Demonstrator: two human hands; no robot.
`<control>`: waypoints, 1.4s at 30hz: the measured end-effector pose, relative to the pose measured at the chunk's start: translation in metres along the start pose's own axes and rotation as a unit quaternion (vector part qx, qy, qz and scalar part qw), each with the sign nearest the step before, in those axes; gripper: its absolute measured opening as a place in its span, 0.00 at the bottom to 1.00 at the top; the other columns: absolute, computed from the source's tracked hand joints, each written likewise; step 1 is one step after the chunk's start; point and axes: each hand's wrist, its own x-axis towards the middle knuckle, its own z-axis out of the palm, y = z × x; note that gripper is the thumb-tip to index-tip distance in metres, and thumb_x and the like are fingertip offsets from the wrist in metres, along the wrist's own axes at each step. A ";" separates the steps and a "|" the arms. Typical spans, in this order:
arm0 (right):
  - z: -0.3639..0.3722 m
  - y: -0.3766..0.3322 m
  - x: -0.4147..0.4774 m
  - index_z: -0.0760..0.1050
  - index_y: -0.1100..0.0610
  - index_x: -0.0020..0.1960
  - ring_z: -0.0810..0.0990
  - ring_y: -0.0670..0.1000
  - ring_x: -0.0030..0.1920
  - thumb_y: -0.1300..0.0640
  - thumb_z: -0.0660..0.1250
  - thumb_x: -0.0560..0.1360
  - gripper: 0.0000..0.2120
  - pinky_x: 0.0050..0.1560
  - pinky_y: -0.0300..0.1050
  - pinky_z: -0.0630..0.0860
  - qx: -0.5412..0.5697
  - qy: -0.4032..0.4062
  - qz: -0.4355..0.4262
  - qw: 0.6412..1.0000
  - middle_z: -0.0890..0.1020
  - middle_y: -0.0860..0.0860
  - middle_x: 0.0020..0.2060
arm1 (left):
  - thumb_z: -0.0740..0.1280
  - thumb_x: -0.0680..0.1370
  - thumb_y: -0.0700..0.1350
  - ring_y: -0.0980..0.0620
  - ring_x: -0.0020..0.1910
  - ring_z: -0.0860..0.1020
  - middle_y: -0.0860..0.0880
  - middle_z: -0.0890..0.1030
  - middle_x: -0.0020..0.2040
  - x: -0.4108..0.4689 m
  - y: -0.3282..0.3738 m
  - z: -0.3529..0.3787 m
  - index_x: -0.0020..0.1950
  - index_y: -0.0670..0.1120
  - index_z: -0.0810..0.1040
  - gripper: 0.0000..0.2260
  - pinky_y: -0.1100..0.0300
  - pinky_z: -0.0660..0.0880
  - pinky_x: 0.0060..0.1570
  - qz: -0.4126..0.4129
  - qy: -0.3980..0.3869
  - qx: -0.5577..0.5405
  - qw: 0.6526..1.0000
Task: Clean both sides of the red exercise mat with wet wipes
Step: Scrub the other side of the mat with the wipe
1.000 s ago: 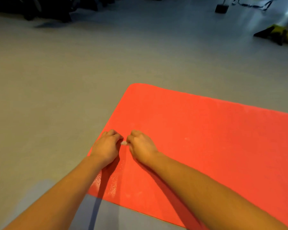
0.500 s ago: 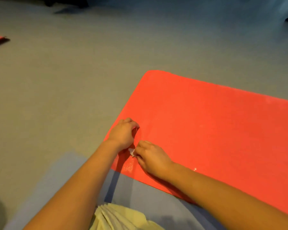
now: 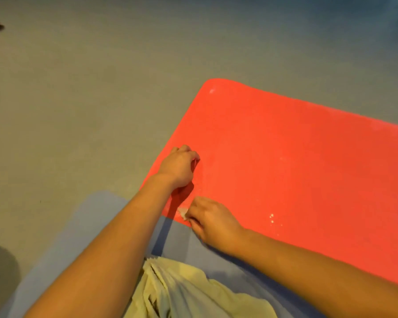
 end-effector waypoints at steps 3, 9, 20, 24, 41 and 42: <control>-0.006 -0.002 -0.009 0.79 0.55 0.51 0.76 0.56 0.47 0.56 0.62 0.77 0.09 0.45 0.50 0.73 0.003 -0.031 -0.045 0.998 0.76 0.53 0.46 | 0.64 0.74 0.35 0.39 0.64 0.72 0.44 0.74 0.65 0.002 0.007 -0.001 0.69 0.51 0.79 0.25 0.48 0.72 0.64 -0.013 -0.004 -0.007 1.000; -0.020 0.043 0.033 0.80 0.55 0.49 0.77 0.57 0.47 0.52 0.58 0.76 0.13 0.46 0.55 0.76 -0.034 0.028 0.038 0.998 0.76 0.52 0.44 | 0.65 0.75 0.37 0.40 0.64 0.71 0.44 0.72 0.62 0.006 0.008 0.006 0.66 0.53 0.80 0.22 0.44 0.74 0.63 -0.027 0.013 -0.025 0.999; -0.008 0.009 -0.013 0.79 0.54 0.52 0.75 0.54 0.48 0.56 0.62 0.80 0.08 0.42 0.49 0.72 -0.004 -0.012 -0.076 0.997 0.76 0.51 0.47 | 0.64 0.78 0.38 0.42 0.63 0.72 0.49 0.75 0.65 0.025 0.010 0.019 0.64 0.53 0.81 0.18 0.42 0.75 0.58 0.003 0.060 -0.031 0.998; -0.028 0.058 0.029 0.77 0.56 0.49 0.76 0.57 0.48 0.50 0.55 0.79 0.15 0.42 0.53 0.75 -0.058 0.025 -0.017 0.998 0.76 0.53 0.45 | 0.64 0.73 0.36 0.41 0.63 0.72 0.49 0.76 0.67 0.027 0.012 0.020 0.66 0.51 0.80 0.24 0.43 0.74 0.60 0.000 0.056 -0.046 0.997; -0.052 0.115 0.062 0.78 0.55 0.49 0.76 0.56 0.49 0.53 0.63 0.79 0.07 0.46 0.54 0.75 -0.116 0.071 0.026 0.990 0.76 0.52 0.45 | 0.68 0.76 0.42 0.43 0.68 0.69 0.48 0.72 0.68 0.032 0.027 0.017 0.71 0.51 0.76 0.22 0.45 0.69 0.59 -0.041 0.058 -0.027 0.997; -0.057 0.129 0.076 0.78 0.56 0.48 0.76 0.57 0.49 0.53 0.63 0.79 0.08 0.45 0.54 0.75 -0.132 0.082 0.047 0.987 0.76 0.53 0.45 | 0.66 0.77 0.41 0.43 0.69 0.68 0.48 0.71 0.69 0.033 0.027 0.018 0.71 0.50 0.76 0.22 0.45 0.69 0.60 -0.040 0.061 -0.026 0.997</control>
